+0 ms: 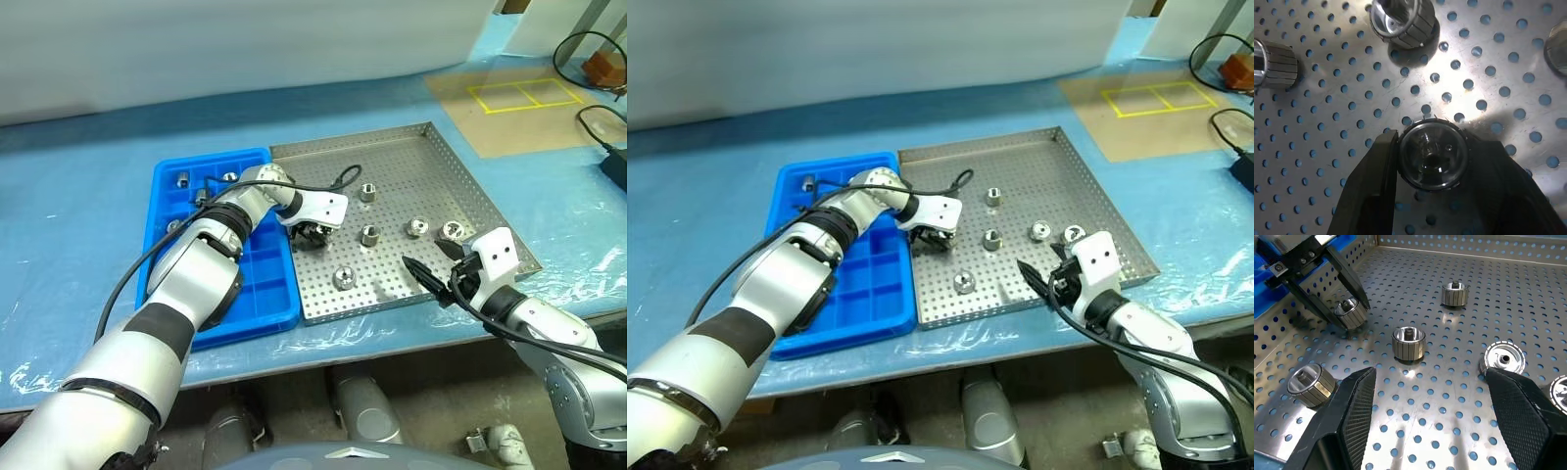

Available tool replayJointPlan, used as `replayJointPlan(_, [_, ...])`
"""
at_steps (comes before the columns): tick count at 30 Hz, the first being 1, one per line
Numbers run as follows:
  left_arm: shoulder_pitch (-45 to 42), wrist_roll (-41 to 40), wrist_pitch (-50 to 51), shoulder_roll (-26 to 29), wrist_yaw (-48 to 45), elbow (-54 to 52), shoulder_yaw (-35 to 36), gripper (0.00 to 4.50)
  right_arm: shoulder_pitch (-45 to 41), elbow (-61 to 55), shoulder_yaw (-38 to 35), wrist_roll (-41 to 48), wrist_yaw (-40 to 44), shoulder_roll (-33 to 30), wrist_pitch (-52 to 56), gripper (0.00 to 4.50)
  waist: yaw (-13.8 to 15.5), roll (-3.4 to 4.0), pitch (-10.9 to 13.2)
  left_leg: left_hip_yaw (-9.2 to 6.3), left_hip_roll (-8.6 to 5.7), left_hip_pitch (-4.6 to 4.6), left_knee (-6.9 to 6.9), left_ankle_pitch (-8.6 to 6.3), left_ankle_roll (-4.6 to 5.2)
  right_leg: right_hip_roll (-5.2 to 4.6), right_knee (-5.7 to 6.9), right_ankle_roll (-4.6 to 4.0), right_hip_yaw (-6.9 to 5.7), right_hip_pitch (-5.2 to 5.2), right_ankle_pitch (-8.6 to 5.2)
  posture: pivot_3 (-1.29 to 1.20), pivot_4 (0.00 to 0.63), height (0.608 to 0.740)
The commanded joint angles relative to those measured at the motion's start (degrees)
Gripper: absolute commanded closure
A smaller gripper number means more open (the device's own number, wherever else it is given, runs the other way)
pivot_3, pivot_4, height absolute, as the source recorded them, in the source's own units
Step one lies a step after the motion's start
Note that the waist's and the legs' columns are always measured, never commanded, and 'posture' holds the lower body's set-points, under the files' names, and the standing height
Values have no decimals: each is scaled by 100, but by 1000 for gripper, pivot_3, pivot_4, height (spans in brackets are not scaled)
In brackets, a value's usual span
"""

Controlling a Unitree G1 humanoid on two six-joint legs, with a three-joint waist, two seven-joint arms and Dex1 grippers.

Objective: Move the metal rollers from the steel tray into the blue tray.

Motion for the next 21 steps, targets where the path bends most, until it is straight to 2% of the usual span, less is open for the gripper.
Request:
replayJointPlan(1, [-111, -805, 75, 121, -577, -395, 661, 2795, -238, 19, 84, 79, 92, -18, -80, 871, 3, -1, 0, 0, 0, -2, 0, -1, 1, -1, 0, 0, 0, -1, 0, -686, 150, 740])
replayJointPlan(8, [103, -1383, 404, 766, -1015, -1055, 1162, 2795, -1521, 849, 625, 5, 632, -103, -264, 871, 30, -2, 3, 0, 2, 6, 4, 0, 2, -1, 26, -3, 2, -9, 2, -516, 150, 740])
replayJointPlan(13, [933, -1866, 999, 1330, -1284, -2552, 1377, 2795, -2651, 1742, 1233, -121, 1171, 75, -578, 871, 251, 2, 3, -1, 13, 13, 8, 5, -4, 1, 50, -11, 1, -12, 5, -373, 150, 740])
replayJointPlan(17, [1813, -2211, 1999, 1853, -966, -4253, 1654, 2795, -3491, 2540, 1757, -218, 1682, 452, -891, 871, 566, -1, 5, 1, 24, 2, 13, 10, -7, 2, 89, -28, 3, -37, 1, -232, 150, 740])
replayJointPlan(21, [2642, -2519, 3006, 2246, -567, -5852, 1914, 2795, -4060, 3260, 2131, -323, 2155, 806, -1226, 871, 1137, -6, 8, 1, 47, -26, 51, 19, -21, -3, 193, -75, 0, -93, -27, -107, 150, 740])
